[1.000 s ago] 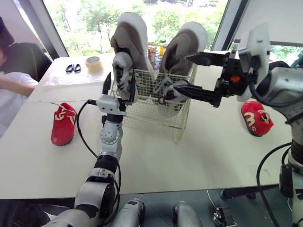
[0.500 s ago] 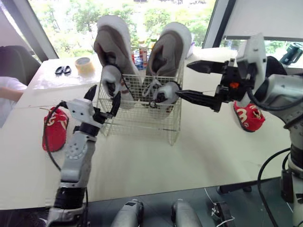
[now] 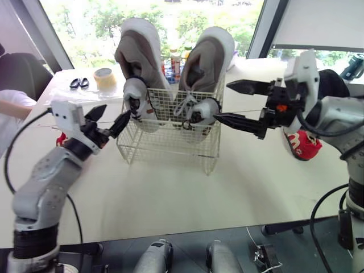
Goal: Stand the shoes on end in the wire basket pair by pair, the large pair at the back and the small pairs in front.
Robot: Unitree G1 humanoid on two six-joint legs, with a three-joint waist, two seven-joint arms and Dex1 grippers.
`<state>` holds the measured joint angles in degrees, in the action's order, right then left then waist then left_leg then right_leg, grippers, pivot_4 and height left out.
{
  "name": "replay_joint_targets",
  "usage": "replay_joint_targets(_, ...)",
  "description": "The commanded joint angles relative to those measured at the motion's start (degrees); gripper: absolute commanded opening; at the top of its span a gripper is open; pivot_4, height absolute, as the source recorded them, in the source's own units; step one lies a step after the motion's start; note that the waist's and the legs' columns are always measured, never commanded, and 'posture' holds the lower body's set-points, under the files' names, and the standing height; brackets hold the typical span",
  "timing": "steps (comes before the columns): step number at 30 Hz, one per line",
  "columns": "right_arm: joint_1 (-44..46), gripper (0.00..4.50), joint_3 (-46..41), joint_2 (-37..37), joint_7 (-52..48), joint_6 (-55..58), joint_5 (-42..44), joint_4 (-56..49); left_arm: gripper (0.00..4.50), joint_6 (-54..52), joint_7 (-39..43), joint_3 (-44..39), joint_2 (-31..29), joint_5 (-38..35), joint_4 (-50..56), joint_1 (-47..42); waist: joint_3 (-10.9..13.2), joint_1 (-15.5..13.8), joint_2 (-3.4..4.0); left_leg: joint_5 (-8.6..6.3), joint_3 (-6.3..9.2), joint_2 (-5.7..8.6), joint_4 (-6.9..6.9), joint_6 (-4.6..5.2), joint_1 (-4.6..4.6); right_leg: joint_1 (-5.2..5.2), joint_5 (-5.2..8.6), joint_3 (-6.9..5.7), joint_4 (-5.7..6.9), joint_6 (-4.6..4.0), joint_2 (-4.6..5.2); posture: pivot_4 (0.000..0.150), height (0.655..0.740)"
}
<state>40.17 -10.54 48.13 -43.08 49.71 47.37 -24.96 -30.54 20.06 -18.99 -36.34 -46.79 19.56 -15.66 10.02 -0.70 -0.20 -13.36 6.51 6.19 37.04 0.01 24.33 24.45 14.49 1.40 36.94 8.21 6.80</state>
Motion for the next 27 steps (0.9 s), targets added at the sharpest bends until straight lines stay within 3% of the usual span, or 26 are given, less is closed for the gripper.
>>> replay_joint_targets(1, -3.10, 4.50, -5.11, -0.25, 2.54, -0.20, 1.00, -0.72, 4.43, -1.44, 5.54, -3.57, -5.17, -0.58, -3.10, -2.32, 0.00, -0.22, -0.04, 0.00, 0.02, 0.01, 0.01, 0.00, 0.00, -0.03, 0.00, -0.02, -0.02, 0.00, 0.01, 0.150, 0.7400)
replay_joint_targets(6, -9.59, 4.50, -5.72, -0.64, 7.75, -3.69, -5.97, 0.13, 4.43, 0.16, 12.13, -2.01, -10.94, 5.38, -11.28, -3.64, 0.00, -0.01, -0.04, 0.00, 0.01, 0.02, -0.03, 0.00, 0.00, -0.05, -0.01, -0.02, -0.13, -0.01, 0.03, 0.150, 0.7400)
replay_joint_targets(14, -15.32, 4.50, -6.09, -8.15, 18.88, -6.97, -12.81, 1.33, 4.43, 10.03, 6.27, 4.62, -6.61, 22.63, -21.68, -7.76, 0.00, -0.01, -0.03, 0.01, 0.00, 0.00, -0.12, -0.03, 0.01, 0.00, -0.05, 0.00, -0.18, -0.03, 0.03, 0.150, 0.7400)
replay_joint_targets(15, -15.94, 4.50, -5.49, -8.81, 19.67, -7.20, -13.71, 1.49, 4.21, 11.55, 6.01, 5.79, -6.07, 24.71, -22.72, -7.81, 0.00, -0.01, -0.04, 0.01, 0.00, 0.01, -0.11, -0.03, 0.00, -0.01, -0.05, 0.01, -0.19, -0.03, 0.03, 0.150, 0.7400)
replay_joint_targets(17, -16.96, 3.96, -4.26, -10.33, 20.96, -7.99, -15.46, 1.66, 3.76, 13.33, 5.42, 7.25, -4.37, 27.15, -23.64, -7.80, 0.00, 0.00, -0.03, 0.01, 0.00, 0.01, -0.12, -0.03, 0.00, 0.00, -0.05, 0.01, -0.19, -0.03, 0.03, 0.150, 0.7400)
replay_joint_targets(20, -18.22, 2.64, -1.25, -13.34, 22.92, -8.60, -17.79, 1.73, 2.20, 14.43, 5.70, 9.83, -1.12, 28.92, -22.97, -8.23, 0.00, 0.02, -0.03, 0.01, 0.00, 0.01, -0.11, -0.03, 0.00, 0.00, -0.06, 0.00, -0.16, -0.04, 0.03, 0.150, 0.7400)
replay_joint_targets(24, -18.39, 0.51, 2.87, -17.23, 24.54, -9.50, -20.85, 3.19, 0.14, 13.59, 7.18, 12.10, 2.18, 29.36, -20.63, -8.20, 0.00, 0.09, -0.03, 0.02, 0.01, 0.00, -0.10, -0.03, 0.00, 0.01, -0.06, 0.00, -0.14, -0.03, 0.02, 0.150, 0.7400)
replay_joint_targets(25, -18.18, 0.01, 3.95, -17.84, 24.35, -9.58, -21.32, 3.69, 0.00, 12.83, 7.89, 12.24, 2.51, 28.84, -19.40, -7.73, 0.00, 0.10, -0.03, 0.01, 0.01, 0.01, -0.10, -0.03, 0.00, 0.01, -0.06, 0.00, -0.14, -0.03, 0.02, 0.150, 0.7400)
replay_joint_targets(27, -17.71, 0.01, 5.40, -18.77, 23.38, -9.43, -21.45, 4.28, 0.00, 11.54, 9.13, 12.15, 2.70, 28.06, -17.33, -6.68, 0.00, 0.09, -0.03, 0.01, 0.00, 0.01, -0.10, -0.03, 0.00, 0.01, -0.06, 0.00, -0.14, -0.03, 0.02, 0.150, 0.7400)
